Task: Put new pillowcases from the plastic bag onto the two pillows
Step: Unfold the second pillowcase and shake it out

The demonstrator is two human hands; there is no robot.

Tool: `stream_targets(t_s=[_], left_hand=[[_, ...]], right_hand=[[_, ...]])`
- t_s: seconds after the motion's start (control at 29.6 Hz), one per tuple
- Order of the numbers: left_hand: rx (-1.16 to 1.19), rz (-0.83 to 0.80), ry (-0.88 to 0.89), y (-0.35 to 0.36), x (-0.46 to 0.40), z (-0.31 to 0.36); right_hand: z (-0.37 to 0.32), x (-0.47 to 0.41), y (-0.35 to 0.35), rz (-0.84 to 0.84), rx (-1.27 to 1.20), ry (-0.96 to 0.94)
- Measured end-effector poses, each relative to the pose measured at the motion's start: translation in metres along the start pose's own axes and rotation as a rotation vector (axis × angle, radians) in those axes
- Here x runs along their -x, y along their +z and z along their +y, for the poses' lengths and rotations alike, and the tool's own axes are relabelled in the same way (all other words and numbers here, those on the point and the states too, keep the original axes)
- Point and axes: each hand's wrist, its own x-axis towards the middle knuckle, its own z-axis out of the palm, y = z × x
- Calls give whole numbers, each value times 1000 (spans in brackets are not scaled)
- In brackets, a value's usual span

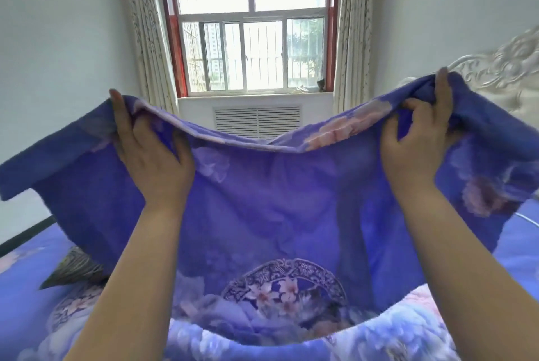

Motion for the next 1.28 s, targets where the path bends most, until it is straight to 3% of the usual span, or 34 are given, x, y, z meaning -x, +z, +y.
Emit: stream_targets(t_s=[0.24, 0.4, 0.64, 0.78, 0.91, 1.08, 1.18, 1.28], left_hand=[[-207, -447, 5, 33, 64, -43], [-332, -736, -24, 48, 145, -86], [-396, -955, -100, 82, 210, -120], [-433, -1020, -129, 127, 223, -137], [-447, -1071, -69, 192, 222, -151], [-521, -1282, -65, 247, 242, -178], [-488, -1420, -165, 255, 267, -190], [-469, -1447, -223, 262, 285, -199]], right_hand=[[56, 53, 42, -508, 246, 41], [109, 131, 65, -739, 368, 63], [170, 193, 105, -1067, 496, 87], [194, 192, 153, -1130, 425, 30], [219, 178, 213, -1177, 467, 106], [253, 196, 256, -1349, 576, 138], [270, 219, 263, -1444, 605, 157], [279, 234, 269, -1458, 590, 162]])
